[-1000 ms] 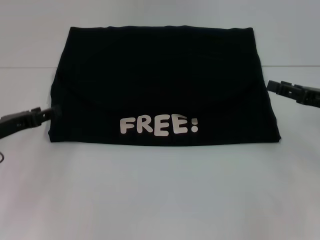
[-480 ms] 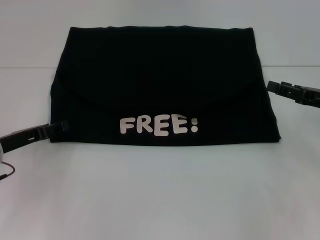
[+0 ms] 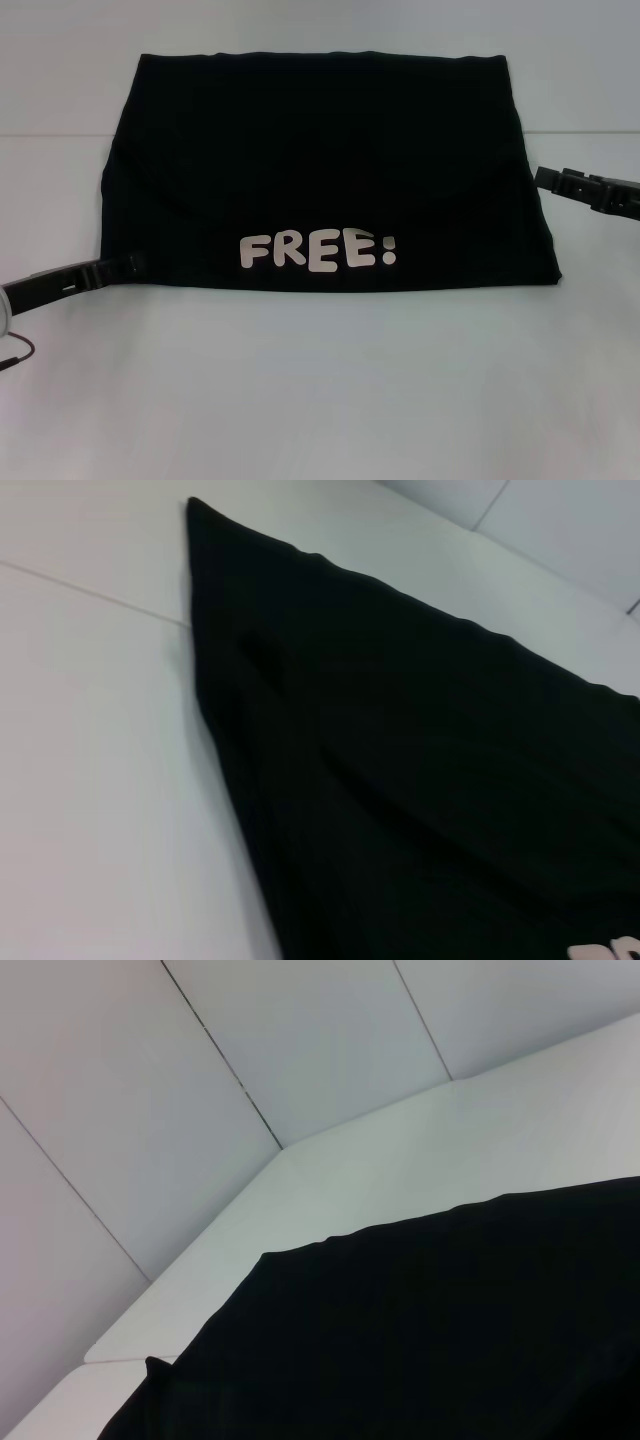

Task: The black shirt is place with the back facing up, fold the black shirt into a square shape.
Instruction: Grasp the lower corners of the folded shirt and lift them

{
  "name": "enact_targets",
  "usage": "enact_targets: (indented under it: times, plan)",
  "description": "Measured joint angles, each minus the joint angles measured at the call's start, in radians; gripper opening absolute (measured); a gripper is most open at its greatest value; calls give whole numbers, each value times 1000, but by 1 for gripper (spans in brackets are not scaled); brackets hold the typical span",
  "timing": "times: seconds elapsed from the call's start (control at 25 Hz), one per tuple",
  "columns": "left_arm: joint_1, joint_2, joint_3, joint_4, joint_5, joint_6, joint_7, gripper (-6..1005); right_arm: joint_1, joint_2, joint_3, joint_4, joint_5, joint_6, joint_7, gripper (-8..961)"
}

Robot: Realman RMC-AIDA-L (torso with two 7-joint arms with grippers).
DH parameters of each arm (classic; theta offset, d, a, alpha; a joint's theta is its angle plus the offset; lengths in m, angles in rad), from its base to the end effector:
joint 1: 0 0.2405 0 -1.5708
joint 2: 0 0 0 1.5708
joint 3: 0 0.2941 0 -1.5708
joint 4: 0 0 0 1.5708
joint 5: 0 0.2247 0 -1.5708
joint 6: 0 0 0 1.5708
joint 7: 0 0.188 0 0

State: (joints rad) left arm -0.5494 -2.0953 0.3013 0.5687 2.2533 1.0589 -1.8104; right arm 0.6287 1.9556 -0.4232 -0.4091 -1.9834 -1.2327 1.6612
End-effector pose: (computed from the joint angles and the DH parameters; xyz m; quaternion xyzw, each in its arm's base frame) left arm -0.3968 0.4144 -0.0320 -0.7427 -0.5433 -0.2087 0.3310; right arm 0.3335 0.4505 0.0001 -0.8026 0.4433 0.2960 0.2677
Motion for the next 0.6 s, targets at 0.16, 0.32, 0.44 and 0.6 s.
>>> enact_targets:
  times: [0.16, 0.32, 0.44, 0.6]
  plan:
    - [1, 1, 1, 4, 2, 25, -5, 587, -3, 0, 0, 0, 0, 2, 0, 598]
    - [1, 2, 4, 6, 33, 18, -2, 574, -3, 0, 0, 0, 0, 5, 0, 595]
    - [-3, 3, 5, 5, 64, -8, -5, 564, -3, 0, 0, -1, 0, 5, 0, 592]
    - [-5, 3, 7, 7, 71, -23, -4, 478, -3, 0, 0, -2, 0, 6, 1, 588]
